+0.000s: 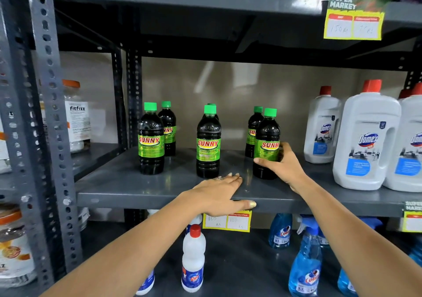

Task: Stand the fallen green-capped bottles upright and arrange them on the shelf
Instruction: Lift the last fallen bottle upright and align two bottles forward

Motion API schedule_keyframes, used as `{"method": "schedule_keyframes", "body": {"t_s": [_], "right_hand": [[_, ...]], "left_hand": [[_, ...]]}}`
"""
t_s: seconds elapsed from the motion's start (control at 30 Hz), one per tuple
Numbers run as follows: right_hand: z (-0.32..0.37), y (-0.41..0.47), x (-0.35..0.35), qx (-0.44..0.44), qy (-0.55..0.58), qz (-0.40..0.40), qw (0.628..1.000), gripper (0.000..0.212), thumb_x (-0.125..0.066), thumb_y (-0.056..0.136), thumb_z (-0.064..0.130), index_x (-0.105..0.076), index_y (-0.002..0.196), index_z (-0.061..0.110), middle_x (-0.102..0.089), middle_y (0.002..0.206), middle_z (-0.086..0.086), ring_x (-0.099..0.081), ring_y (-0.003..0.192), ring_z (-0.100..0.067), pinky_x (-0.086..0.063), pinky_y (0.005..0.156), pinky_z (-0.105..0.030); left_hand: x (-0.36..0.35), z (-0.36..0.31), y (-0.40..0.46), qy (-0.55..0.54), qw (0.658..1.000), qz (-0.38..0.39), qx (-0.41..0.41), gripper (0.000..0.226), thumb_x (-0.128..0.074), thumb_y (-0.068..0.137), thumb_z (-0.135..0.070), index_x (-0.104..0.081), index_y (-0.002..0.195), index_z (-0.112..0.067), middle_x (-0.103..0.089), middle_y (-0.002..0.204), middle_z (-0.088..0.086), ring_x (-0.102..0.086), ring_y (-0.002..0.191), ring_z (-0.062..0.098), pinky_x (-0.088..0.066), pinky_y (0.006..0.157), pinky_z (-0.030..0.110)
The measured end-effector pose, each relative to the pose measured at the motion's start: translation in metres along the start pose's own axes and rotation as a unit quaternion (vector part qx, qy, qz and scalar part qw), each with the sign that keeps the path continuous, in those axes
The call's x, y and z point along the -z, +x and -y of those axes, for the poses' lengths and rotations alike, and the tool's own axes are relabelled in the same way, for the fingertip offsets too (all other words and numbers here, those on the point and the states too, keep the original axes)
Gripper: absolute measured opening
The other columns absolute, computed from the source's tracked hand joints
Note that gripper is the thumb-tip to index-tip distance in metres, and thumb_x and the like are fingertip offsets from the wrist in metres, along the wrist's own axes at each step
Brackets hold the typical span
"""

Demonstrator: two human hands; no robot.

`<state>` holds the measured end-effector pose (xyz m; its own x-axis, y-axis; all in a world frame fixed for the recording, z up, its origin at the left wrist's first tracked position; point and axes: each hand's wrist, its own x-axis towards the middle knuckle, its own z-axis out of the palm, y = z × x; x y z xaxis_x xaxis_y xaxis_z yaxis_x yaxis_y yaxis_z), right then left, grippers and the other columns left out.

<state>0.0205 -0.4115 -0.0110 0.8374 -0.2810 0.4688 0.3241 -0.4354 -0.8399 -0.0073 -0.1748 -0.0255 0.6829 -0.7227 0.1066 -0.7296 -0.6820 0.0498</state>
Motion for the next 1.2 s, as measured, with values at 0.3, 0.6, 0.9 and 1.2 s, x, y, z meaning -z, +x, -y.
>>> {"method": "schedule_keyframes", "body": {"t_s": [0.3, 0.6, 0.9, 1.2], "right_hand": [[0.009, -0.009, -0.001, 0.013, -0.059, -0.012, 0.998, 0.077, -0.088, 0.055, 0.048, -0.041, 0.114, 0.030, -0.057, 0.096, 0.022, -0.053, 0.086, 0.009, -0.039, 0.063, -0.010], [0.007, -0.010, -0.006, -0.024, -0.107, -0.026, 0.994, 0.081, -0.084, 0.060, 0.052, -0.046, 0.123, 0.020, -0.058, 0.104, 0.005, -0.054, 0.092, -0.014, -0.042, 0.075, -0.027], [0.012, -0.016, -0.001, -0.035, -0.116, -0.023, 0.992, 0.082, -0.089, 0.056, 0.043, -0.046, 0.121, 0.018, -0.058, 0.103, 0.003, -0.053, 0.093, -0.015, -0.043, 0.077, -0.029], [0.014, -0.031, 0.006, -0.020, -0.147, -0.025, 0.989, 0.080, -0.089, 0.056, 0.043, -0.047, 0.119, 0.018, -0.058, 0.103, 0.005, -0.055, 0.096, -0.017, -0.045, 0.078, -0.032]], "left_hand": [[-0.001, 0.001, 0.001, 0.000, 1.000, -0.005, -0.002, 0.094, -0.025, 0.087, -0.079, -0.004, 0.153, -0.016, 0.000, 0.161, -0.002, 0.001, 0.145, 0.012, -0.005, 0.115, 0.030], [0.002, 0.005, -0.011, -0.304, 0.894, -0.330, 0.018, 0.033, -0.081, 0.077, -0.041, -0.071, 0.097, -0.016, -0.067, 0.096, -0.005, -0.061, 0.088, 0.003, -0.052, 0.082, 0.031], [0.019, 0.031, 0.009, -0.419, 0.801, -0.328, 0.274, 0.107, -0.095, 0.059, -0.016, -0.027, 0.143, -0.009, -0.037, 0.145, 0.014, -0.036, 0.132, 0.032, -0.036, 0.104, 0.043], [0.010, 0.023, 0.008, -0.308, 0.858, -0.318, 0.260, 0.057, -0.086, 0.073, -0.024, -0.045, 0.108, -0.009, -0.062, 0.112, 0.012, -0.059, 0.102, 0.030, -0.043, 0.074, 0.031]]}}
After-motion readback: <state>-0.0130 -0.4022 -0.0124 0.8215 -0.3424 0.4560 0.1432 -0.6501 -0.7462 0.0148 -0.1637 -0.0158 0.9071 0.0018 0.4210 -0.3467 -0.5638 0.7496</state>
